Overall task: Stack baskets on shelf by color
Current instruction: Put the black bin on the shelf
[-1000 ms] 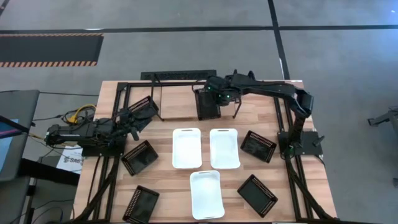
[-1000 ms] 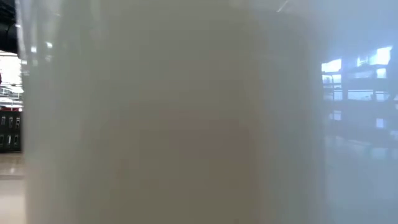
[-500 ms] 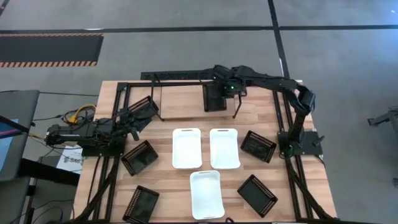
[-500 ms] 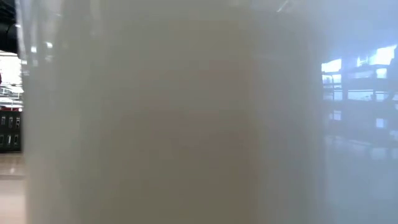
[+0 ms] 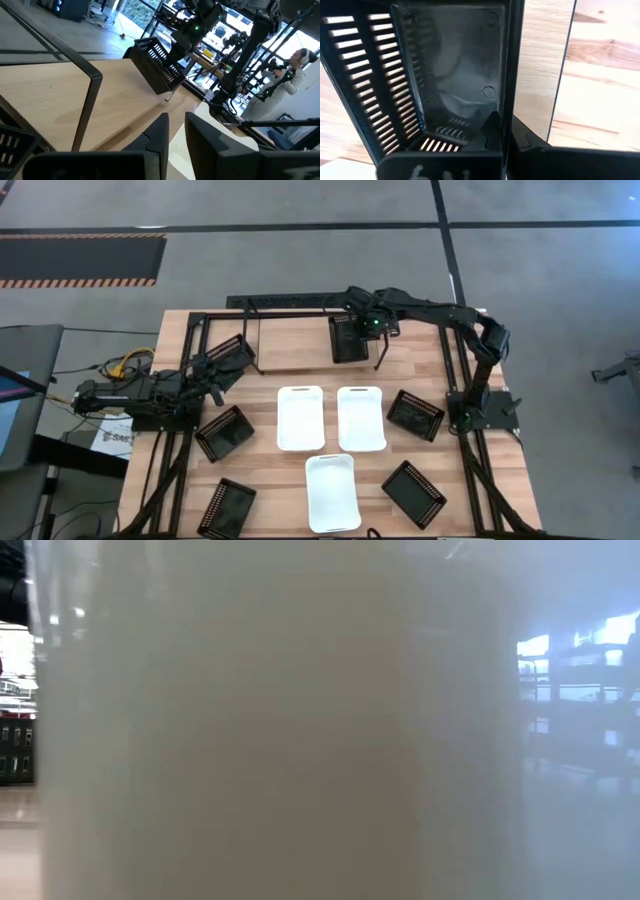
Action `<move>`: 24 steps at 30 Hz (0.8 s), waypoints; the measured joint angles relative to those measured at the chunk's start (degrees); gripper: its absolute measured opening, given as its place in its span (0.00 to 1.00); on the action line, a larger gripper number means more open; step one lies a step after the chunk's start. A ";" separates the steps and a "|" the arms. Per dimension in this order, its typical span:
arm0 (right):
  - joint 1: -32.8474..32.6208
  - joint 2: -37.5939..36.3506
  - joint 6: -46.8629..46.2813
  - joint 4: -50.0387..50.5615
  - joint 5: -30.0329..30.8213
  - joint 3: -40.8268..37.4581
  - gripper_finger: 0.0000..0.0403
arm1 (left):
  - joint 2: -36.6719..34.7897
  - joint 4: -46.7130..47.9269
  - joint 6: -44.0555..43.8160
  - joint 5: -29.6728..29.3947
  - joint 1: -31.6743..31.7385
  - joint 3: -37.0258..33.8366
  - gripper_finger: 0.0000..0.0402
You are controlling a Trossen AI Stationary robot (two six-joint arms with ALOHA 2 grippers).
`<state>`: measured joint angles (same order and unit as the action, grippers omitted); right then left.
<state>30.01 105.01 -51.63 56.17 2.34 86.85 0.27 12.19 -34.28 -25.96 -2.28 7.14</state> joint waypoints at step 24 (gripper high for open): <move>0.04 0.22 2.15 -0.01 1.15 -0.19 0.10 | 0.00 0.02 -0.90 0.04 0.02 0.00 0.12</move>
<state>30.05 105.23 -49.48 56.16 3.48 86.66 0.27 12.20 -35.18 -25.91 -2.26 7.14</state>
